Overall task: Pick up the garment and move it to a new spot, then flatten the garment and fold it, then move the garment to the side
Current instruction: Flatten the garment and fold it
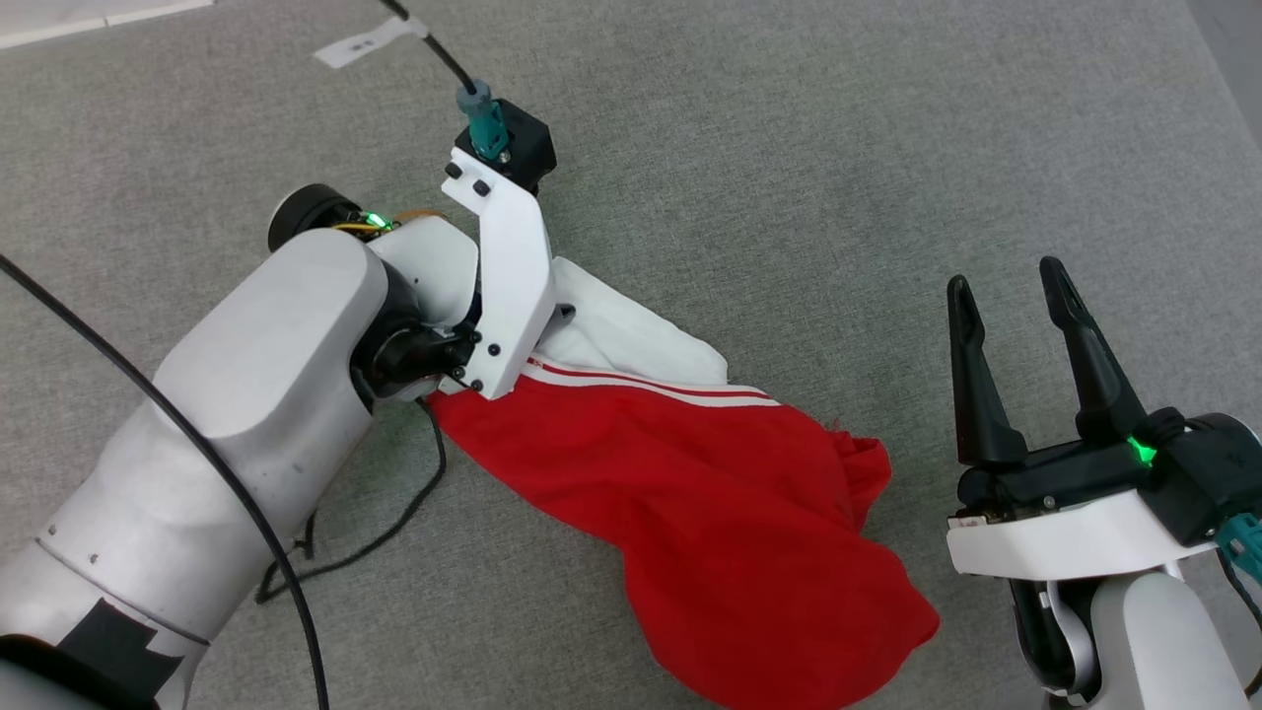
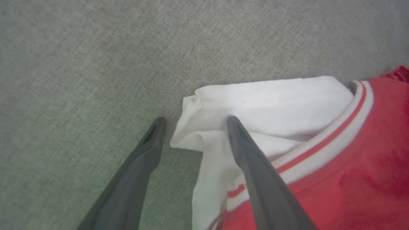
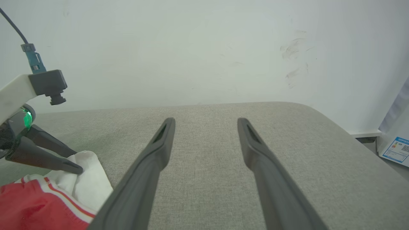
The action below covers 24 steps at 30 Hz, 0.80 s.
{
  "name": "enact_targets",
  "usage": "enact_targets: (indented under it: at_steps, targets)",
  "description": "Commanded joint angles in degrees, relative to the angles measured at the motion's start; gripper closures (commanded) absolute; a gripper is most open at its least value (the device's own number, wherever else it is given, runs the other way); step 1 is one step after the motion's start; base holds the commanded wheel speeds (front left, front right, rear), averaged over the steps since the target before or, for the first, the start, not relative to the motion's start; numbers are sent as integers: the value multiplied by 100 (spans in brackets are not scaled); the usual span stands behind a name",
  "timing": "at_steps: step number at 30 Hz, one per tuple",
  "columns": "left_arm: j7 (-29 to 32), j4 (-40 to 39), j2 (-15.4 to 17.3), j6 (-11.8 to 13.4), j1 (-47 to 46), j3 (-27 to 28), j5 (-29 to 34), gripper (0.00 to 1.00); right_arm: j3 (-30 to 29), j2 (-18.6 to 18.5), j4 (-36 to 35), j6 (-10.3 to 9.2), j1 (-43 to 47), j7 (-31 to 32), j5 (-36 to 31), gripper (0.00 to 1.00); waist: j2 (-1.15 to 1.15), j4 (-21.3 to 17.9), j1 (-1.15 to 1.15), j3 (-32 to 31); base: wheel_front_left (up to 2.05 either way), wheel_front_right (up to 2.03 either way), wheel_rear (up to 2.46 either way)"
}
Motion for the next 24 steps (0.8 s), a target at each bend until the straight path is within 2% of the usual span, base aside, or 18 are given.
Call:
enact_targets:
  at_steps: [1, 2, 3, 4, 8, 15, 24]
  targets:
    - [-30, 111, 38, -7, -79, -95, 39, 0, 12, 13, -24, -2, -78, -12, 38, 0, 0, -25, -1, 37, 0, 0, 0]
    - [-15, 184, 40, -5, -46, -151, 26, 0, 13, 13, -26, -2, -77, -12, 38, 0, 0, -27, -1, 47, 0, 0, 0]
    - [-6, 249, 56, 0, -9, -197, -5, 30, 14, 13, -30, -2, -78, -12, 42, 0, 0, -27, -1, 55, 0, 0, 0]
    - [-30, 302, 75, 0, 10, -219, -33, 100, 13, 13, -31, -2, -83, -12, 47, 0, 0, -25, -1, 63, 0, 0, 0]
    - [-334, 426, 122, -1, 95, -220, -158, 100, -28, 13, -30, -2, -76, -12, 27, 0, 0, 45, -1, 40, 0, 0, 0]
    - [-1455, 557, 280, 0, 151, 175, -359, 100, -79, 14, 44, -2, 41, -12, -148, 0, 0, 340, -1, -337, 0, 0, 0]
    - [-2694, 488, 855, 155, 435, 925, -542, 100, -86, 13, 129, -2, 240, -12, -307, 0, 0, 838, -1, -948, 0, 0, 0]
